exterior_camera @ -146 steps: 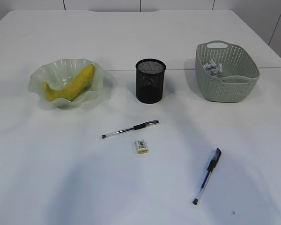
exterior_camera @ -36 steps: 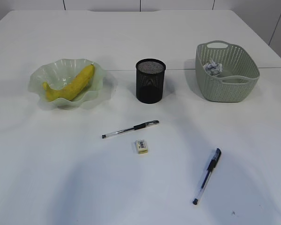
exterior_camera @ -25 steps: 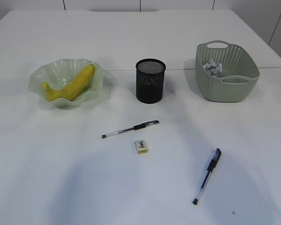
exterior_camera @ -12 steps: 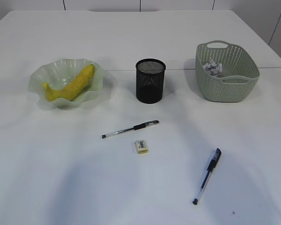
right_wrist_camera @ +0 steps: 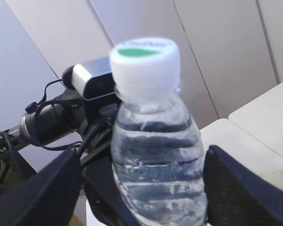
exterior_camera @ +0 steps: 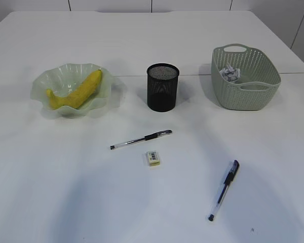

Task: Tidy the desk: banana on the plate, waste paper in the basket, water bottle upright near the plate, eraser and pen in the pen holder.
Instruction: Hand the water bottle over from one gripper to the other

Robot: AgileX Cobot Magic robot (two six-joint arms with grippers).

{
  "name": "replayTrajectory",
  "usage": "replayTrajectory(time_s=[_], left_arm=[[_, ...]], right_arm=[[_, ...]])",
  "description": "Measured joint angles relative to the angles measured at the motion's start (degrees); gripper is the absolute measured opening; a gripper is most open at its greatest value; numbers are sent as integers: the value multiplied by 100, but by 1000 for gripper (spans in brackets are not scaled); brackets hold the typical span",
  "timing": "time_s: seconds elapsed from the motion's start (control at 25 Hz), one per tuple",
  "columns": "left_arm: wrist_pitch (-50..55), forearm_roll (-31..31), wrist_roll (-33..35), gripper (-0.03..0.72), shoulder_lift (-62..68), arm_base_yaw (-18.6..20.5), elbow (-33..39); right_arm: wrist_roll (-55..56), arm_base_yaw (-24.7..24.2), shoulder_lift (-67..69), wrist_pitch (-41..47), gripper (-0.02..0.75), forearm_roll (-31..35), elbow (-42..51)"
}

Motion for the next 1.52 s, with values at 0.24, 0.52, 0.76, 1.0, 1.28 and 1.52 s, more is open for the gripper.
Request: replayTrajectory(time_s=[0.24, 0.52, 0.76, 1.0, 1.28, 1.52], left_arm=[[-266, 308, 0, 386, 36, 0, 0], [-769, 873, 0, 385, 36, 46, 0], [-1310, 1432, 4, 385, 46, 183, 2], [-1826, 1674, 18, 385, 46, 474, 12], [-1921, 1904, 27, 385, 46, 779, 12], [-2102, 2389, 27, 385, 46, 1018, 12]], right_arm=[[0, -353, -78, 32, 596, -107, -102], [0, -791, -99, 72, 596, -1560, -102], [0, -886, -99, 72, 596, -3360, -102], [40, -886, -99, 93, 596, -4611, -102], [1591, -886, -50, -218, 596, -6537, -102], [3907, -886, 200, -152, 596, -8611, -102]])
